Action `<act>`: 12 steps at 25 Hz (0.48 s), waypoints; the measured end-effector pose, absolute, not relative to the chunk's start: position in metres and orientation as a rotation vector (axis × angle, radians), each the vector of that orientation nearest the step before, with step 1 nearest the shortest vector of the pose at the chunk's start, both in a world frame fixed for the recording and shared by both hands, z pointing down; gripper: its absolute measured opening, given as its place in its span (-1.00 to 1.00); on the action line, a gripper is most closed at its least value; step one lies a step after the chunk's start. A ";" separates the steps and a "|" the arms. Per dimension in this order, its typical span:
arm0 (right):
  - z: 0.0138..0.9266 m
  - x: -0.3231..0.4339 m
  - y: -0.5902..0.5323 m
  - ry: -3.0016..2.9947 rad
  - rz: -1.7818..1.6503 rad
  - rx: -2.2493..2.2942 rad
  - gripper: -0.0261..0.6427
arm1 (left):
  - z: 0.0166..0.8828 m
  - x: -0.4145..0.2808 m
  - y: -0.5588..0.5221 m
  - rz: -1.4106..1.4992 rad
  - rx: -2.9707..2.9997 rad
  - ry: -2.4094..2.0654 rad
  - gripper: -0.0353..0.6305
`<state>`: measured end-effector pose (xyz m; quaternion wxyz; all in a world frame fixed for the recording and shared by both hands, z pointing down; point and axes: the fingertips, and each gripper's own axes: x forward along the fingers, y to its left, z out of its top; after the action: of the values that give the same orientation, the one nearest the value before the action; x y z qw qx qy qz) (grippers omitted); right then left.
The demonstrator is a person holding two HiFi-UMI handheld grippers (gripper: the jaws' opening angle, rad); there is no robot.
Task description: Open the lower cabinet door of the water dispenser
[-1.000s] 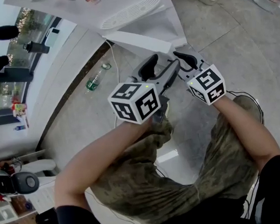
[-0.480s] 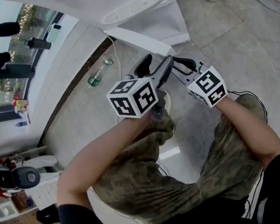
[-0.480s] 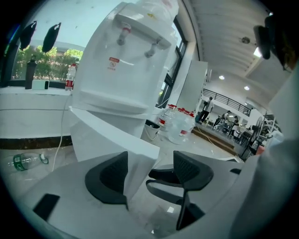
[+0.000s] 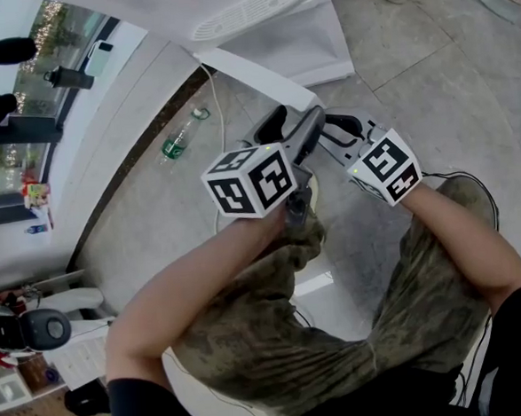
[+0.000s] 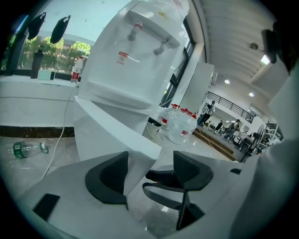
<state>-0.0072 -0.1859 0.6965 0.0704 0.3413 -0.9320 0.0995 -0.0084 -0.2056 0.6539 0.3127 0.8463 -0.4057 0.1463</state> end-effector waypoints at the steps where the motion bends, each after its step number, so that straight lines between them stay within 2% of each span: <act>1: 0.697 -0.009 -0.185 -2.804 0.295 1.025 -0.66 | 0.655 -0.010 -0.205 0.392 2.225 -1.075 -0.05; 12: 0.696 -0.036 -0.167 -2.813 0.227 0.922 -0.76 | 0.657 -0.033 -0.193 0.394 2.100 -1.210 -0.05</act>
<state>-0.0362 -0.1669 0.6964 0.0861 0.3093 -0.9440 0.0762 -0.0331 -0.1925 0.6573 0.3363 0.8055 -0.4639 0.1510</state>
